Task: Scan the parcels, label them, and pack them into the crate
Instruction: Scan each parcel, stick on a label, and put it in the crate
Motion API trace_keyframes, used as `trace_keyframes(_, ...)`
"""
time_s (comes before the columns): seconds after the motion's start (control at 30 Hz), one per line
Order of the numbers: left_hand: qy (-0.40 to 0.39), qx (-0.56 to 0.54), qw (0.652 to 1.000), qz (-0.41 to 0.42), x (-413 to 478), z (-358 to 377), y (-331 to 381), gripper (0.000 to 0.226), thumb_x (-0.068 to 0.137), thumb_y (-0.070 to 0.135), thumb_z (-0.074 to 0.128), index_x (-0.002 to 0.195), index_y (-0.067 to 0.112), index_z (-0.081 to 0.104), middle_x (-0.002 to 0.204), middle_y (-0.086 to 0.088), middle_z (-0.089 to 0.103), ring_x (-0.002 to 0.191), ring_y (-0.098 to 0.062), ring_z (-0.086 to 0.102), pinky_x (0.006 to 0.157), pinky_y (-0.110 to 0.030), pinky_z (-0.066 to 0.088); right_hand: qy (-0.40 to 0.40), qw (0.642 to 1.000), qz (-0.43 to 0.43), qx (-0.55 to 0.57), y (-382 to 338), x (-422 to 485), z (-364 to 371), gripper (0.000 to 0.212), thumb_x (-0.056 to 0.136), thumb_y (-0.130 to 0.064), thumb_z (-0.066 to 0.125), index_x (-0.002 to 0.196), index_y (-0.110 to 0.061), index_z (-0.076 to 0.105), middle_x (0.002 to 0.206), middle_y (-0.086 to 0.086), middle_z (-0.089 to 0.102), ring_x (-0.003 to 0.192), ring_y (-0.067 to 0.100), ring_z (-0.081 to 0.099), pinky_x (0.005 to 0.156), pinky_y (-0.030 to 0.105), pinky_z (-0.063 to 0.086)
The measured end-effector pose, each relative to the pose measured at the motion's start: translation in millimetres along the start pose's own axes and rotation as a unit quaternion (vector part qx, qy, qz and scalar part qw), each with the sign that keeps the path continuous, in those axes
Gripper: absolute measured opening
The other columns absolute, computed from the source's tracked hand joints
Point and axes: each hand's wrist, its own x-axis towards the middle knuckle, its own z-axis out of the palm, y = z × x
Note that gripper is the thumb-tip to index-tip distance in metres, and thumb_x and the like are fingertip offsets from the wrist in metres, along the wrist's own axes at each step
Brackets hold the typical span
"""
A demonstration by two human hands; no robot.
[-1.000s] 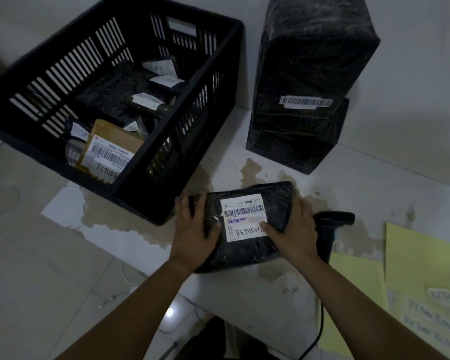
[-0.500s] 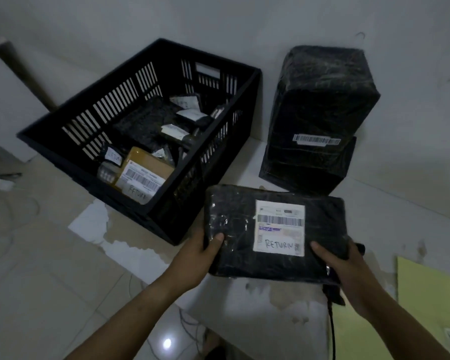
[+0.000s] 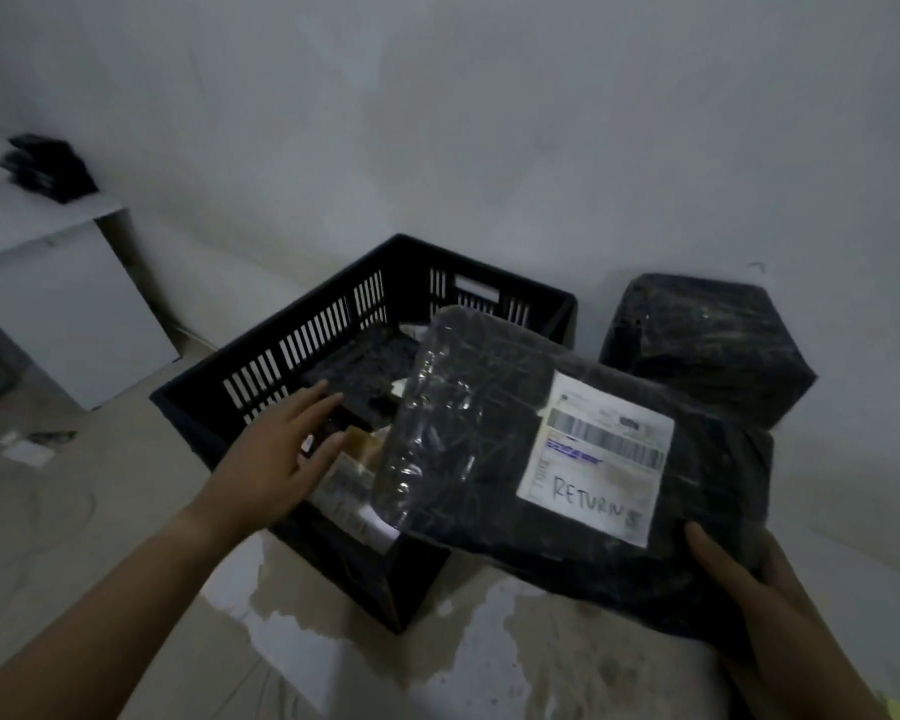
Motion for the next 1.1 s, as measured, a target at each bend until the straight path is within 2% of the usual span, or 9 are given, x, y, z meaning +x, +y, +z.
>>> trace_keyframes(0.07,-0.018,0.052,0.998,-0.026,16,-3,-27,0.083,0.093,0.079,0.020,0.153,0.026,0.044,0.161,0.002,0.038,0.147,-0.022,0.037,0.119,-0.047,0.033,-0.015,0.999,-0.040,0.016,-17,4,39,0.082,0.057,-0.028,0.086,0.132,-0.026,0.053,0.120,0.003,0.070,0.104,0.030,0.068,0.098,0.055,0.049)
trace_keyframes(0.17,-0.051,0.074,0.994,-0.060,25,-3,-42,0.094,0.085,0.090,0.011,0.157,0.035,0.035,0.166,0.004,0.026,0.152,-0.023,0.028,0.121,-0.049,0.029,-0.018,0.996,-0.087,-0.017,-33,25,92,0.106,0.041,-0.048,0.094,0.135,-0.033,0.046,0.126,-0.002,0.065,0.111,0.026,0.066,0.098,0.056,0.049)
trace_keyframes(0.27,-0.090,0.088,0.989,-0.073,25,-2,-39,0.103,0.075,0.094,0.001,0.161,0.039,0.014,0.169,0.006,0.003,0.157,-0.017,0.002,0.127,-0.046,0.012,-0.016,0.995,-0.097,-0.030,-43,62,134,0.093,0.063,-0.043,0.089,0.137,-0.043,0.033,0.131,-0.001,0.059,0.111,0.028,0.063,0.093,0.061,0.051)
trace_keyframes(0.4,-0.138,0.110,0.981,-0.085,33,-3,-40,0.117,0.060,0.102,-0.011,0.160,0.041,-0.005,0.165,0.007,-0.018,0.156,-0.020,-0.013,0.128,-0.049,0.004,0.009,0.996,-0.086,-0.020,-49,117,193,0.075,0.084,-0.022,0.076,0.139,-0.027,0.026,0.126,0.006,0.056,0.104,0.028,0.066,0.088,0.056,0.056)
trace_keyframes(0.53,-0.095,0.075,0.990,-0.073,33,0,-44,0.109,0.067,0.100,-0.004,0.160,0.044,0.008,0.165,0.015,-0.008,0.156,-0.013,-0.003,0.128,-0.044,0.009,0.073,0.994,-0.047,-0.061,-32,166,245,0.081,0.073,-0.032,0.080,0.133,-0.029,0.025,0.133,0.011,0.048,0.105,0.030,0.062,0.087,0.054,0.056)
trace_keyframes(0.67,-0.046,0.056,0.996,-0.047,31,-1,-44,0.086,0.081,0.086,0.016,0.155,0.044,0.031,0.162,0.023,0.010,0.154,-0.006,0.014,0.124,-0.030,0.014,0.134,0.984,0.005,-0.117,-15,207,269,0.085,0.086,-0.030,0.072,0.147,-0.027,0.012,0.148,0.014,0.031,0.122,0.037,0.047,0.102,0.050,0.047)
trace_keyframes(0.87,-0.073,0.052,0.995,-0.039,34,-5,-41,0.099,0.069,0.095,-0.009,0.156,0.051,0.009,0.164,0.023,-0.006,0.154,-0.005,-0.009,0.119,-0.027,-0.008,0.156,0.977,0.059,-0.134,18,257,288,0.085,0.082,-0.057,0.057,0.146,-0.030,0.007,0.153,0.012,0.025,0.135,0.036,0.035,0.110,0.059,0.033)
trace_keyframes(1.0,-0.081,0.061,0.994,-0.040,35,-8,-41,0.095,0.072,0.091,-0.007,0.157,0.050,0.004,0.165,0.021,-0.010,0.153,-0.004,-0.013,0.120,-0.028,-0.011,0.168,0.961,0.047,-0.212,27,258,286,0.076,0.100,-0.042,0.046,0.155,-0.016,0.000,0.161,0.017,0.012,0.144,0.036,0.024,0.117,0.051,0.024)
trace_keyframes(1.1,-0.079,0.065,0.994,-0.043,35,-7,-44,0.089,0.077,0.088,-0.001,0.157,0.050,0.003,0.165,0.021,-0.010,0.153,-0.003,-0.013,0.121,-0.029,-0.010,0.155,0.954,0.016,-0.255,33,263,283,0.081,0.100,-0.041,0.047,0.155,-0.015,-0.006,0.162,0.018,0.007,0.145,0.038,0.020,0.118,0.053,0.021)
